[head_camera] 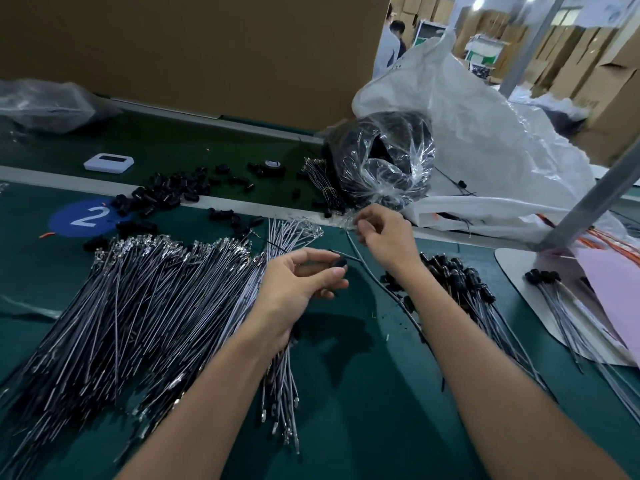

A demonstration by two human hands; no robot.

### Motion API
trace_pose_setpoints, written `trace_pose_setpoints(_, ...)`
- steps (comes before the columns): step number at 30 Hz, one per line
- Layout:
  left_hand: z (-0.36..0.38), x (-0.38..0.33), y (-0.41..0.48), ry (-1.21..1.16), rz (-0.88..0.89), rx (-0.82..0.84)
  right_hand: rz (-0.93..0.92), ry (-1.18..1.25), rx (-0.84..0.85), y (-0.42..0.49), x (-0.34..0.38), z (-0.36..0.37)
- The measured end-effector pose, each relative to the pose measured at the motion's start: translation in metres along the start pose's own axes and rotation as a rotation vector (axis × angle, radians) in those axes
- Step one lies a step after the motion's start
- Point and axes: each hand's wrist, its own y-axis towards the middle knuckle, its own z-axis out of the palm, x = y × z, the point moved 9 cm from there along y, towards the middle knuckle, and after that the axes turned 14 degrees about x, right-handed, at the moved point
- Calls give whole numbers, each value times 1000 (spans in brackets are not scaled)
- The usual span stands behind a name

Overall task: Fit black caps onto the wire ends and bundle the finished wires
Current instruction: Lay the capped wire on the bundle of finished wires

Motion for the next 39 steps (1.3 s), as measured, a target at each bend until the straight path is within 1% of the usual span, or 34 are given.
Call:
trace_pose_setpoints(3,0,-5,-1,3,61,-23,-151,242,71,-42,24,2)
trace_pose_setpoints(5,2,-8,-2,27,94,-19,-180,332,70,-63,28,2)
trace_pose_setpoints(7,6,-12,-3,66,126,-5,-174,368,39,-74,27,0)
trace_pose_setpoints(10,11,-18,-4,140,158,15,-186,371,4,-78,25,-2)
trace_pose_setpoints(15,14,-19,-5,189,179,21,-231,347,-34,-85,25,-4)
trace_pose_setpoints(19,14,-22,-5,242,227,-3,-210,327,-74,-86,20,-6)
trace_pose_setpoints(26,13,-20,-4,256,225,14,-220,442,31,-84,17,-4)
trace_pose_setpoints(31,20,-19,-4,290,213,65,-247,416,26,-86,20,-8)
trace_pose_setpoints(37,20,-26,-8,385,286,4,-162,422,6,-85,10,-5)
trace_pose_setpoints(39,20,-26,-9,408,291,-3,-167,427,13,-85,10,-5)
